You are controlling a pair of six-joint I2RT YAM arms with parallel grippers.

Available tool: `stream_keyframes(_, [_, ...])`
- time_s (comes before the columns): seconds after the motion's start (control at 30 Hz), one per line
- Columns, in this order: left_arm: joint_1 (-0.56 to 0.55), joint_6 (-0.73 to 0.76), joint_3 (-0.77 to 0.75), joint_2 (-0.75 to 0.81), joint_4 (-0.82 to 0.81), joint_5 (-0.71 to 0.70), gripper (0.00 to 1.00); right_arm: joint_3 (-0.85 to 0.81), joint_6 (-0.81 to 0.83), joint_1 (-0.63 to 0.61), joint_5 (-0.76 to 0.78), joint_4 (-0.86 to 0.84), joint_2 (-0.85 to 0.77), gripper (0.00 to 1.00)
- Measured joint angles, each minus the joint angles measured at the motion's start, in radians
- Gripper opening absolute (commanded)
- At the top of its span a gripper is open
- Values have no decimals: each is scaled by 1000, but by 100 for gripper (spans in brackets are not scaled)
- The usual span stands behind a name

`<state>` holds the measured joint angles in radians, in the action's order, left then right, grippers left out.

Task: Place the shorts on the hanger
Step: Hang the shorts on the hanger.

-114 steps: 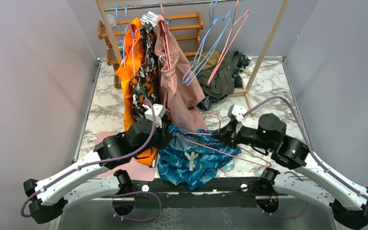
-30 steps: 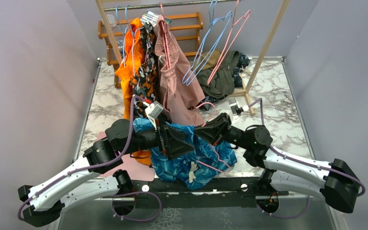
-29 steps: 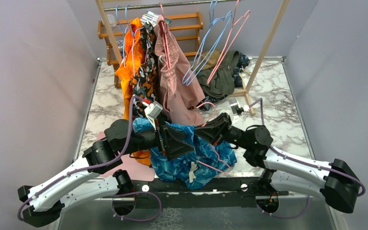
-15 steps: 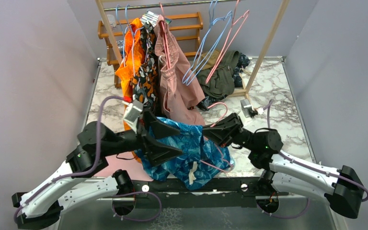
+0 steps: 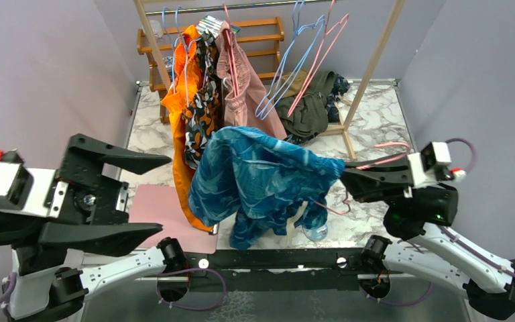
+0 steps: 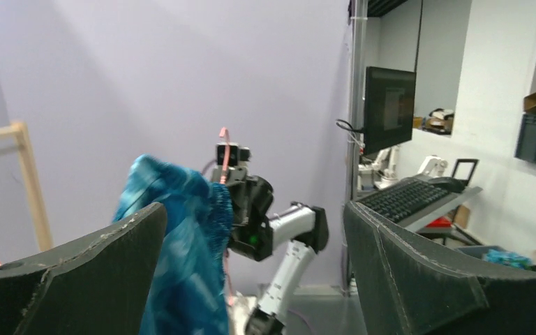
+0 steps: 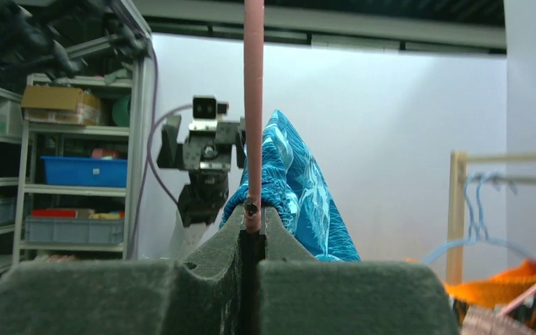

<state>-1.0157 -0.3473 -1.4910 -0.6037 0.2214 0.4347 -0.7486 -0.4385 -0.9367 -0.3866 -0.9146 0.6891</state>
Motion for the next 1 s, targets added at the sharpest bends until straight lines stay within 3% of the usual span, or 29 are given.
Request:
stream_keyframes(0.23, [0, 89, -14, 0, -3, 0, 99, -18, 20, 0, -13, -165, 55, 1])
stream_keyframes(0.47, [0, 121, 15, 0, 12, -10, 99, -44, 13, 0, -54, -198, 166, 1])
stream_keyframes(1.0, [0, 258, 52, 81, 67, -204, 99, -27, 91, 0, -37, -136, 19, 1])
